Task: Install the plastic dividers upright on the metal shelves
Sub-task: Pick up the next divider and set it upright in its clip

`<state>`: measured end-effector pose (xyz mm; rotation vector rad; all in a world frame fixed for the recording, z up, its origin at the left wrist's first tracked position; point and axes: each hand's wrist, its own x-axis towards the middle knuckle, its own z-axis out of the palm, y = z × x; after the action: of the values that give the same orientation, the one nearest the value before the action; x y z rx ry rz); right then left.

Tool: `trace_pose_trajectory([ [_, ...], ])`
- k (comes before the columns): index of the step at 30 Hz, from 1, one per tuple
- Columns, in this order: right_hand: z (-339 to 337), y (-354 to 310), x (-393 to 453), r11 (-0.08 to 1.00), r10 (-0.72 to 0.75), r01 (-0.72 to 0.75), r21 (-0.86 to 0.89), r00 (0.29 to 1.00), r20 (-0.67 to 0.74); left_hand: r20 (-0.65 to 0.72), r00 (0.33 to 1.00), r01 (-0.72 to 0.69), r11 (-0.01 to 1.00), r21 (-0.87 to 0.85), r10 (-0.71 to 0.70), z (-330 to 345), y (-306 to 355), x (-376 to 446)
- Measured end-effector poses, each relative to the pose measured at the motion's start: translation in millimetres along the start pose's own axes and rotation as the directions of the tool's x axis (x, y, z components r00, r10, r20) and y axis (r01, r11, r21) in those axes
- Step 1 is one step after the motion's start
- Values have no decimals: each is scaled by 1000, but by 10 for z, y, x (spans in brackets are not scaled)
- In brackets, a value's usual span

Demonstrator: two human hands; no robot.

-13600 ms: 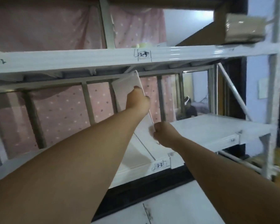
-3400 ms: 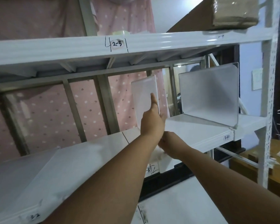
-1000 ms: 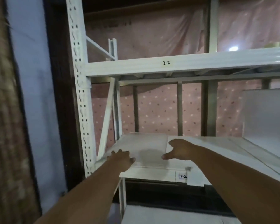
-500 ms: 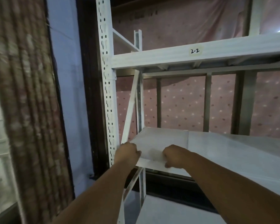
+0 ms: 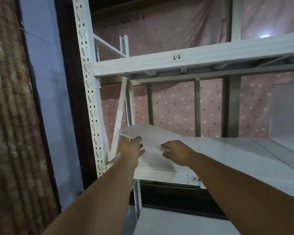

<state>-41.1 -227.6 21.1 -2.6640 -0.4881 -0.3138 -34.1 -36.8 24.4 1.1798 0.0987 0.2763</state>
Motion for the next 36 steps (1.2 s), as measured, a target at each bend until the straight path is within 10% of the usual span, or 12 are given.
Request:
trace_pose_trajectory([
  [12,-567,683,-393,971,232,-220,93,961,-149,497,856,-280,936,212,143,1459,147,-530],
  [36,-923,778,-707,842,335,-225,490,931,-147,569,810,-411,828,382,139,2080,329,-738],
])
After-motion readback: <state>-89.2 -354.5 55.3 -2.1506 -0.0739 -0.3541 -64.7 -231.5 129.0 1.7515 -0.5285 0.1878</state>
